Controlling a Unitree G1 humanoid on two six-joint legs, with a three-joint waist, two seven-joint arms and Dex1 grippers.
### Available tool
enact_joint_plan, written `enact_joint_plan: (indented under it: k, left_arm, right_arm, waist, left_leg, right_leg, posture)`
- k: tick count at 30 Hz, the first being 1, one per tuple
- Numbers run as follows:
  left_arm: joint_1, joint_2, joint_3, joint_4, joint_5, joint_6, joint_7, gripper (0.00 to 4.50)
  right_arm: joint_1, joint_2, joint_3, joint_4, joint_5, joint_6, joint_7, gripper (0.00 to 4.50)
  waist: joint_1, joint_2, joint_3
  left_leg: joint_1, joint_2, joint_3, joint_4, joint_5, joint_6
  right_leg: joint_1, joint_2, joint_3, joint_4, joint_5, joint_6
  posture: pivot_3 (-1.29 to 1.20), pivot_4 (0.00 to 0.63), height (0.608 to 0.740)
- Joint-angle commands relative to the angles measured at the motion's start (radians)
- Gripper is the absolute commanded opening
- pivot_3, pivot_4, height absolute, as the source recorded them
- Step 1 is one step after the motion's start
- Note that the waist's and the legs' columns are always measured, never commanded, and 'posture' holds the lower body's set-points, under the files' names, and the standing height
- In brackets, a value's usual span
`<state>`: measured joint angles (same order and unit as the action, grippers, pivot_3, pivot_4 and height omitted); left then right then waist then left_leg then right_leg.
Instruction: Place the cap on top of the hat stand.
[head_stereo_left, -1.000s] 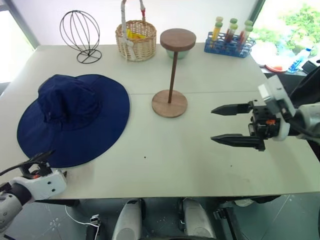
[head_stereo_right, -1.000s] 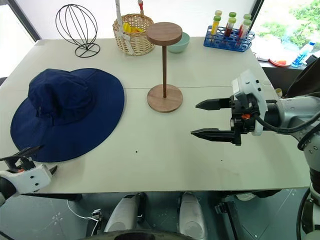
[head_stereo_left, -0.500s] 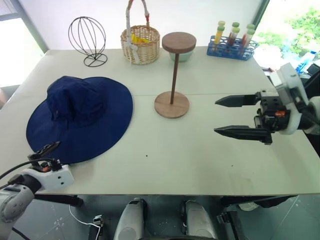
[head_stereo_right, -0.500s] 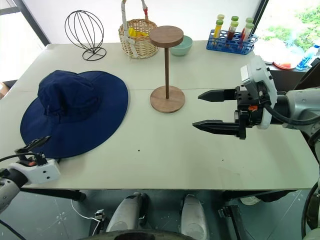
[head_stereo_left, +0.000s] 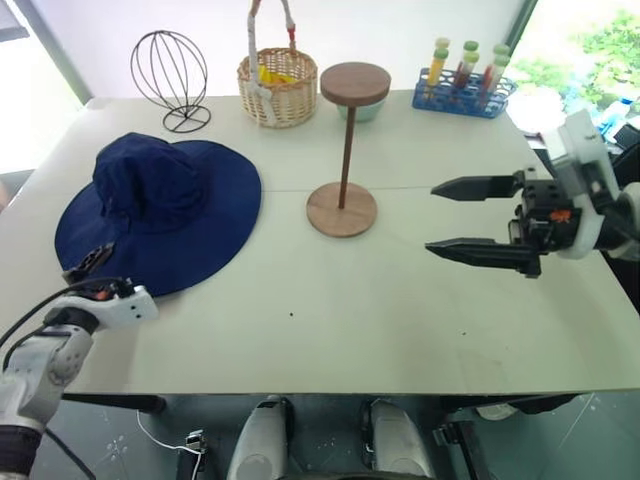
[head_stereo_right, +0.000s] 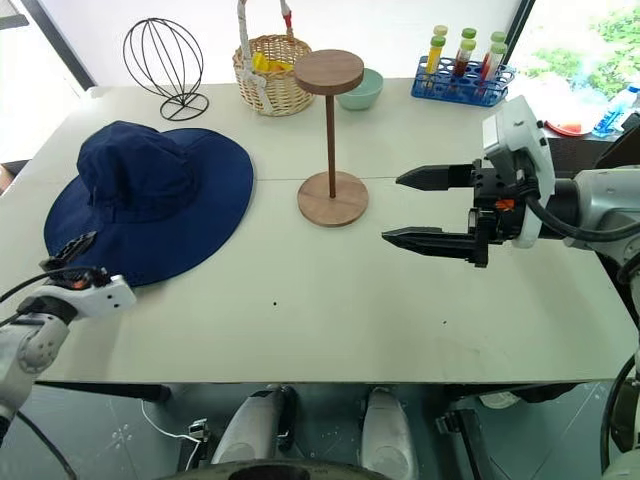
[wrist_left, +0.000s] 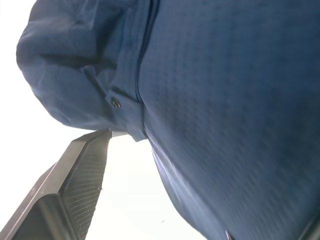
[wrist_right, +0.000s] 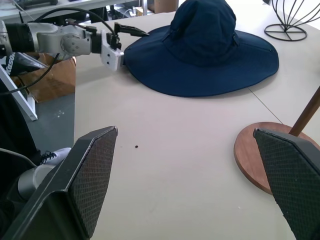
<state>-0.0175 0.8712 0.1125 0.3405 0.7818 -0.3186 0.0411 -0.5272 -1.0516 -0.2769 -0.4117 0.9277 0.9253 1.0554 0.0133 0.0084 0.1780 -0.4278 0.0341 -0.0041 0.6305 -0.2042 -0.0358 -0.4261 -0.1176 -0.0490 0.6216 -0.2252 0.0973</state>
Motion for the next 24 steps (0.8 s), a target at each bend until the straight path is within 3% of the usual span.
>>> enact_joint_plan:
  k: [1, 4, 7, 12, 14, 24]
  left_arm:
    - [-0.077, 0.020, -0.068, 0.057, 0.020, -0.007, 0.023, 4.44]
    - [-0.145, 0.025, -0.119, 0.116, 0.020, -0.020, 0.029, 4.44]
    - [-0.187, 0.034, -0.156, 0.158, 0.012, -0.045, 0.038, 3.62]
    - [-0.200, 0.051, -0.175, 0.173, -0.016, -0.062, 0.043, 0.90]
    - [-0.193, 0.058, -0.172, 0.163, -0.031, -0.062, 0.040, 0.05]
    - [-0.192, 0.028, -0.020, -0.022, -0.324, 0.096, -0.151, 0.05]
  right_arm:
    - [-0.029, 0.001, -0.011, -0.028, 0.024, -0.011, -0.016, 4.48]
    - [-0.036, 0.008, -0.011, -0.027, 0.031, -0.010, -0.030, 4.48]
    - [-0.036, 0.012, -0.010, -0.030, 0.034, -0.011, -0.043, 4.50]
    - [-0.028, 0.011, -0.018, -0.038, 0.046, -0.009, -0.058, 4.50]
    - [-0.026, 0.006, -0.025, -0.035, 0.051, -0.008, -0.059, 4.50]
    - [-0.045, -0.053, -0.103, 0.073, 0.015, -0.016, -0.082, 4.50]
  waist:
    - [0.002, 0.000, 0.000]
    - [0.006, 0.000, 0.000]
    - [0.004, -0.001, 0.000]
    - [0.001, -0.003, 0.002]
    - [0.002, -0.003, 0.001]
    - [0.000, -0.007, 0.004]
  left_leg:
    - [0.000, 0.000, 0.000, 0.000, 0.000, 0.000]
    - [0.000, 0.000, 0.001, 0.000, 0.000, 0.000]
    - [0.000, 0.000, 0.001, -0.001, 0.000, 0.000]
    - [0.000, 0.000, 0.001, -0.001, 0.000, 0.000]
    - [0.000, 0.000, 0.001, -0.001, 0.000, 0.000]
    - [-0.002, 0.000, 0.002, -0.001, 0.000, 0.000]
  right_leg:
    - [0.000, 0.000, 0.000, -0.001, 0.000, 0.000]
    - [0.000, 0.000, 0.000, -0.001, 0.000, 0.000]
    - [0.000, 0.000, 0.000, 0.000, 0.000, 0.000]
    - [0.000, 0.000, 0.000, -0.001, 0.001, -0.001]
    - [0.000, 0.000, 0.000, -0.001, 0.001, -0.001]
    - [0.000, -0.001, 0.000, -0.002, 0.001, -0.001]
  posture:
    - [0.00, 0.150, 0.739]
    - [0.00, 0.150, 0.739]
    - [0.00, 0.150, 0.739]
    - [0.00, 0.150, 0.739]
    - [0.00, 0.150, 0.739]
    - [0.00, 0.150, 0.739]
